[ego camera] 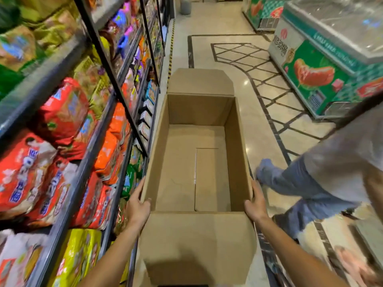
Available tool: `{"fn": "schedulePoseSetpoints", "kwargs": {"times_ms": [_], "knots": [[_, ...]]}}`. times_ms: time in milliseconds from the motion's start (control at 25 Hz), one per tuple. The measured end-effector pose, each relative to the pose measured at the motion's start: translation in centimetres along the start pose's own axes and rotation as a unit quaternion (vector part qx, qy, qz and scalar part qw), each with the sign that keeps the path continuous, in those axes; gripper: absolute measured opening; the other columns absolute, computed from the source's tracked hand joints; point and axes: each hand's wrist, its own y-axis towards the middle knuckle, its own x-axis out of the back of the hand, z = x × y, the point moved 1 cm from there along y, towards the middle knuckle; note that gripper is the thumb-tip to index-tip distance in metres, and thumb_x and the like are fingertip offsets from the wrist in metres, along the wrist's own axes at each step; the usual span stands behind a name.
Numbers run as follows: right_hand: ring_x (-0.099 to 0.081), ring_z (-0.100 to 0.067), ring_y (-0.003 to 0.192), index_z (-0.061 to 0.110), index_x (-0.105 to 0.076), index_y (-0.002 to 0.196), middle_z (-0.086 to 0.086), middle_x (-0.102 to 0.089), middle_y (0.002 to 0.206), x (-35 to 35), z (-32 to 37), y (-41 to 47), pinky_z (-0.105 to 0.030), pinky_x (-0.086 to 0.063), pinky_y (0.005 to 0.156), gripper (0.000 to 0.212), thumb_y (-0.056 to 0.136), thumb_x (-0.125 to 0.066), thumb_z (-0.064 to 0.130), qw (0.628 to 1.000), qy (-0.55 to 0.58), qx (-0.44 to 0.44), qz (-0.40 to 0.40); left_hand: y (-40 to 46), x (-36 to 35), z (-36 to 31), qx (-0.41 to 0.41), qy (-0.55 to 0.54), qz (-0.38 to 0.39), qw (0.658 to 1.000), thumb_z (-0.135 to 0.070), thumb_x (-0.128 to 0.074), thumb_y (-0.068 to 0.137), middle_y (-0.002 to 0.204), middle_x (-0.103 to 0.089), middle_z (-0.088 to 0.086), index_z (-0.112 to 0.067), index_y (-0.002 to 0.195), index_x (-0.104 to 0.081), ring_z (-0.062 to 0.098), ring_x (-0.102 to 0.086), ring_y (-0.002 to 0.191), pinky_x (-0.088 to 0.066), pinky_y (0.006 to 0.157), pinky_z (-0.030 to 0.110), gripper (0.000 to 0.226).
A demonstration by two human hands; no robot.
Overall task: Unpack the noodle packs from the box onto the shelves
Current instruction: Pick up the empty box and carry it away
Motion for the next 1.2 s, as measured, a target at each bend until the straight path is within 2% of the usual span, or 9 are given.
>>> {"fn": "schedulePoseSetpoints", "kwargs": {"times_ms": [80,200,320,480,600,720,960,1080,1200], "knots": [[-0.062,-0.025,0.117,0.037,-0.043,0.147,-0.004,-0.065,0.129,0.1,0.5,3.4,-0.047,-0.053,0.1,0.078,0.081,-0.054,-0.004,1.0,0.003,0.005,-0.003,3.3,-1.6,-0.9,-0.009,-0.003,0.007,1.0,0.016,-0.06,0.081,0.128,-0.063,-0.003,-0.036,0.142,-0.049,0.008,-0.066,0.09,-0.051,0.067,0.006,0.081],[-0.056,-0.027,0.125,0.033,-0.038,0.151,-0.005,-0.059,0.137,0.0,2.8,7.8,-0.05,-0.048,0.105,0.08,0.083,-0.054,-0.007,1.0,0.014,-0.002,-0.01,8.1,-3.6,-3.2,0.011,-0.026,0.025,0.999,0.013,-0.058,0.083,0.125,-0.066,-0.003,-0.041,0.142,-0.048,0.014,-0.068,0.095,-0.056,0.078,0.022,0.08],[-0.051,-0.03,0.129,0.03,-0.033,0.154,-0.006,-0.053,0.144,-0.6,5.6,12.8,-0.049,-0.046,0.108,0.077,0.089,-0.054,-0.006,0.999,0.0,-0.019,-0.029,14.7,-6.1,-6.1,-0.007,-0.041,0.059,0.997,0.015,-0.056,0.086,0.123,-0.062,-0.008,-0.032,0.144,-0.048,0.002,-0.064,0.09,-0.052,0.067,0.009,0.075],[-0.048,-0.031,0.133,0.026,-0.032,0.155,-0.007,-0.05,0.147,-1.1,9.1,18.8,-0.046,-0.043,0.109,0.076,0.09,-0.054,-0.008,0.997,0.002,-0.047,-0.061,23.4,-8.6,-9.1,-0.002,-0.053,0.11,0.993,0.011,-0.057,0.089,0.137,-0.059,-0.01,-0.041,0.142,-0.047,0.011,-0.067,0.103,-0.056,0.078,0.028,0.076],[-0.046,-0.029,0.134,0.024,-0.033,0.154,-0.007,-0.048,0.148,-1.4,12.2,23.5,-0.043,-0.041,0.109,0.078,0.088,-0.053,-0.01,0.994,0.0,-0.052,-0.094,29.9,-10.4,-12.6,-0.03,-0.03,0.128,0.991,0.013,-0.059,0.087,0.14,-0.056,-0.007,-0.039,0.143,-0.046,0.015,-0.066,0.11,-0.055,0.086,0.03,0.077],[-0.046,-0.029,0.133,0.028,-0.032,0.155,-0.006,-0.048,0.148,-1.5,14.4,28.0,-0.046,-0.042,0.109,0.077,0.09,-0.053,-0.008,0.992,0.005,-0.064,-0.108,35.4,-12.7,-15.6,-0.034,-0.015,0.129,0.991,0.01,-0.062,0.086,0.137,-0.06,-0.005,-0.04,0.143,-0.046,0.005,-0.065,0.091,-0.056,0.075,0.024,0.078],[-0.053,-0.027,0.127,0.033,-0.034,0.153,-0.004,-0.054,0.145,-0.1,16.2,40.3,-0.043,-0.049,0.105,0.084,0.084,-0.05,-0.012,0.991,0.017,-0.067,-0.117,44.9,-19.0,-22.2,-0.042,-0.024,0.157,0.986,0.009,-0.056,0.086,0.134,-0.058,-0.015,-0.047,0.142,-0.044,-0.009,-0.065,0.079,-0.057,0.07,0.027,0.08],[-0.053,-0.026,0.127,0.033,-0.034,0.153,-0.003,-0.054,0.144,1.4,16.4,48.7,-0.039,-0.049,0.104,0.084,0.085,-0.049,-0.013,0.99,0.038,-0.064,-0.123,50.3,-24.1,-26.7,-0.061,-0.011,0.161,0.985,0.007,-0.057,0.087,0.135,-0.059,-0.011,-0.048,0.143,-0.042,0.004,-0.066,0.094,-0.057,0.072,0.024,0.08],[-0.052,-0.025,0.129,0.033,-0.036,0.152,-0.001,-0.054,0.144,3.8,17.7,56.6,-0.04,-0.047,0.107,0.085,0.082,-0.047,-0.014,0.989,0.053,-0.071,-0.12,54.5,-29.0,-31.9,-0.061,-0.011,0.146,0.987,0.008,-0.056,0.088,0.139,-0.055,-0.007,-0.037,0.146,-0.043,0.016,-0.06,0.118,-0.053,0.091,0.026,0.075]]}}
